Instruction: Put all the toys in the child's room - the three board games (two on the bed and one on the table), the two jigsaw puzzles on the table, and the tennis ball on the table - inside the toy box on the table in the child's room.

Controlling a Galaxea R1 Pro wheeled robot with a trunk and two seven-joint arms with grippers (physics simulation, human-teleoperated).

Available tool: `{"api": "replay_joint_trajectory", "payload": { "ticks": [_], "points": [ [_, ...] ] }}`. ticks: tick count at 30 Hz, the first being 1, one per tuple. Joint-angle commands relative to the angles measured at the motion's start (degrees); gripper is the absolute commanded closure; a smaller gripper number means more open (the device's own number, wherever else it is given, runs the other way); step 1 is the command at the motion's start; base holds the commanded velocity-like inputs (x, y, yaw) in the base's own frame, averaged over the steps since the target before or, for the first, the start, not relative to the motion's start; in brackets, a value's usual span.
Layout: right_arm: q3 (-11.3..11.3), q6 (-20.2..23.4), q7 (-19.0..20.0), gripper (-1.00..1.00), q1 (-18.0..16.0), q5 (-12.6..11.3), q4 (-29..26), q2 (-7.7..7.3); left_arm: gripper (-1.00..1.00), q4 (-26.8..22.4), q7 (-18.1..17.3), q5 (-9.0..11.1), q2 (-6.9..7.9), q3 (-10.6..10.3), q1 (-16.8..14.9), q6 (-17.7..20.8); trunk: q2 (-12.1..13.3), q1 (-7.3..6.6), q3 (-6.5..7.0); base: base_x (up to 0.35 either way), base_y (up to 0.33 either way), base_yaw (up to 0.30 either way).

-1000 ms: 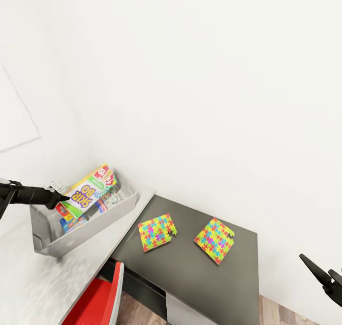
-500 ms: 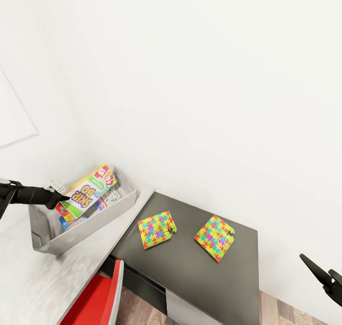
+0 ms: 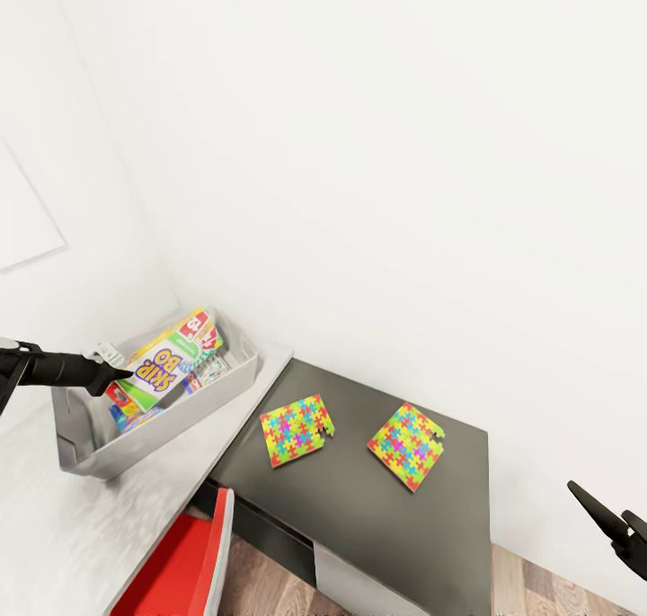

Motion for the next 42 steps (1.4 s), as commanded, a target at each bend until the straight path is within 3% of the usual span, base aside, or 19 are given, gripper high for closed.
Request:
{"api": "replay_joint_trajectory", "payload": {
  "ticks": [1,6,12,18,36,42],
  "points": [
    [0.0,0.6,0.0,-1.00,0.0,-0.3,0.0,-0.03,1.00,-0.1,-0.4,-0.3,-0.03,0.1,-0.1,0.6,-0.1,0.03,-0.20,0.000,0.000,0.000],
    [0.0,0.5,0.0,-1.00,0.0,-0.3,0.0,-0.03,1.00,0.0,-0.4,-0.2,-0.02,0.1,-1.2,0.3,-0.1,0.03,-0.66,0.000,0.000,0.000],
    [-0.1,0.6,0.0,-1.00,0.0,-0.3,0.0,-0.03,1.00,4.4,-0.5,-0.1,2.15,0.2,-3.7,-1.3,-0.1,0.03,-1.23,0.000,0.000,0.000],
    [-0.6,0.6,0.0,-1.00,0.0,-0.3,0.0,-0.03,1.00,6.2,-1.1,0.0,2.72,0.2,-4.7,-3.6,-0.1,0.03,-1.79,0.000,0.000,0.000],
    [-0.7,0.6,0.0,-1.00,0.0,-0.3,-0.1,-0.03,1.00,7.6,-1.4,0.3,2.28,0.0,-4.9,-4.3,-0.1,0.03,-3.47,0.000,0.000,0.000],
    [-0.7,0.6,0.0,-1.00,0.0,-0.3,-0.1,-0.03,1.00,8.6,-1.5,0.4,2.05,-0.2,-4.9,-6.3,-0.1,0.03,-4.03,0.000,0.000,0.000]
  ]
}}
